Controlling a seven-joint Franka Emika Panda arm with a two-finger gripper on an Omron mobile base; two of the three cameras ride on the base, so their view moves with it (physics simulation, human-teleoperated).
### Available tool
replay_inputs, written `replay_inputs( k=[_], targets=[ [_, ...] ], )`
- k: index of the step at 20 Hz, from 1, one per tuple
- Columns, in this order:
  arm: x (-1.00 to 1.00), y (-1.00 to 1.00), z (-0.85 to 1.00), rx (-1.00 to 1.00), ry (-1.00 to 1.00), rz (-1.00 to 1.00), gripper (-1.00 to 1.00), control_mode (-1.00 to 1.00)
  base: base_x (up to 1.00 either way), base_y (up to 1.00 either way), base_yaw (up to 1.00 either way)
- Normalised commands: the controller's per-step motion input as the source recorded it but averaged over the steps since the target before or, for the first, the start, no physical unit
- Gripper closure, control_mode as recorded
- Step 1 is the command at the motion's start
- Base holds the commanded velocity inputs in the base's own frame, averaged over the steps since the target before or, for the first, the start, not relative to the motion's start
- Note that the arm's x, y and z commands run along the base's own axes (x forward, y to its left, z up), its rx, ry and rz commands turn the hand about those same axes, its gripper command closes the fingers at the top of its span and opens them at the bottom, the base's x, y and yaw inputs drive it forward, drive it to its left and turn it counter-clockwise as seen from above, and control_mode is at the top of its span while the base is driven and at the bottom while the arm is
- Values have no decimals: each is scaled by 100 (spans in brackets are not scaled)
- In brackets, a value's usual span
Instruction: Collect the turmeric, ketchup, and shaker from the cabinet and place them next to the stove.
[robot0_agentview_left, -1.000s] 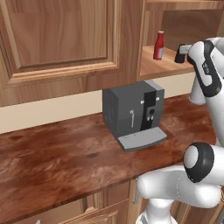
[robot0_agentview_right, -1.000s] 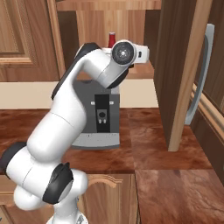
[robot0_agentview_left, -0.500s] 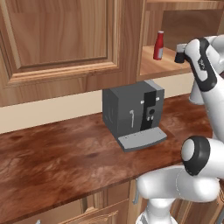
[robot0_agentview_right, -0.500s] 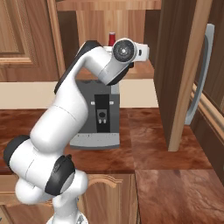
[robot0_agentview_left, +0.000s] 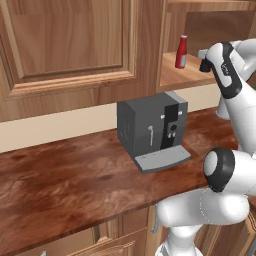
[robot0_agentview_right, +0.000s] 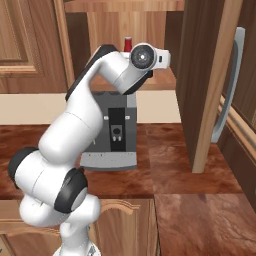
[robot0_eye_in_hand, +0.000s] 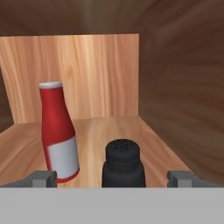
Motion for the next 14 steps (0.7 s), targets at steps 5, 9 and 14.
replay_inputs(
  k=[5,9,14],
  targets=[
    [17,-1,-9,0,1,0,-100,-100,0,0,0],
    [12,-2,-7,0,1,0,-100,-100,0,0,0],
    [6,-5,-9,0,1,0,-100,-100,0,0,0]
  ],
)
